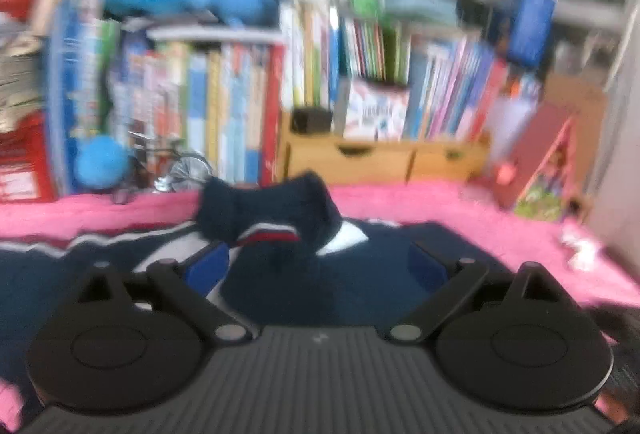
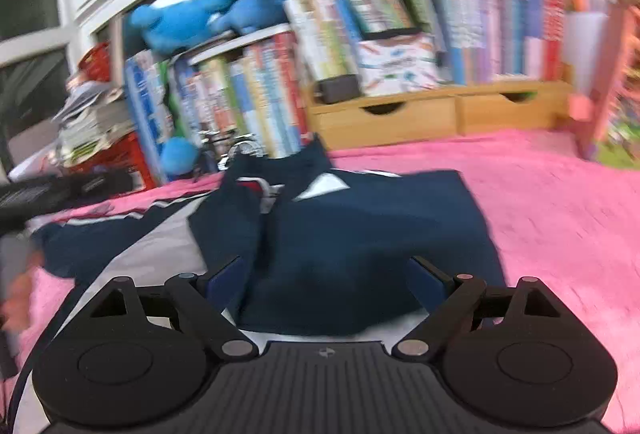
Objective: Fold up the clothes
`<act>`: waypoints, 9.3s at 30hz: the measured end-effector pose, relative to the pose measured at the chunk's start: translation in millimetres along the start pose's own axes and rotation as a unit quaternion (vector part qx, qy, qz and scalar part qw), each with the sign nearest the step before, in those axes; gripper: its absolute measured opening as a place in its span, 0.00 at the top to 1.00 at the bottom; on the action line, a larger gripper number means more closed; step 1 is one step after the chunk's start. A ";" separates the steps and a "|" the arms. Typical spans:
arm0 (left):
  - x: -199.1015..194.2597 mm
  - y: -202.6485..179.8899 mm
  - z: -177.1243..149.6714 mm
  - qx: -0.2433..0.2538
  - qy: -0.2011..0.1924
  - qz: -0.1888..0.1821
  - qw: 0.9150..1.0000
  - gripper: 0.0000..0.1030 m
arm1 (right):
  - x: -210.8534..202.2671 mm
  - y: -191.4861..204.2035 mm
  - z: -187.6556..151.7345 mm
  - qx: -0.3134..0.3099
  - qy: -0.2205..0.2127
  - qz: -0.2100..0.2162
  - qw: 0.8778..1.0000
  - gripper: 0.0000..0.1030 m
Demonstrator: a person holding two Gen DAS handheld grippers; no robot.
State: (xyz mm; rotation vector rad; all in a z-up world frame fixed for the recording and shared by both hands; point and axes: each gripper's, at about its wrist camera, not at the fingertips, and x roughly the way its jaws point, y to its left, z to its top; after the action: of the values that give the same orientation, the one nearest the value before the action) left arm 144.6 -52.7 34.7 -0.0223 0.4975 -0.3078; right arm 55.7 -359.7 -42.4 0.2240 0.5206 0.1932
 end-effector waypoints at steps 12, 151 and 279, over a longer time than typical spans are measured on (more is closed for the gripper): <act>23.8 56.6 -61.4 0.037 0.076 0.168 0.982 0.19 | 0.1 -24.5 -28.1 0.050 -0.019 -0.004 0.999 0.14; -143.2 141.0 -60.6 -0.215 -0.075 0.048 0.973 0.94 | 58.6 44.4 -26.7 -0.377 -0.027 -0.205 0.903 0.67; 123.3 -81.8 29.4 -0.028 0.187 -0.186 0.964 0.64 | 51.9 -114.4 -4.3 0.110 0.043 -0.017 0.993 0.83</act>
State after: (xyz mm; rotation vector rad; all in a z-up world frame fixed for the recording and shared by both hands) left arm 237.9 -168.8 11.0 -0.1157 0.8812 -0.6723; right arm 112.0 -456.2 -100.1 0.4231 0.6307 0.1131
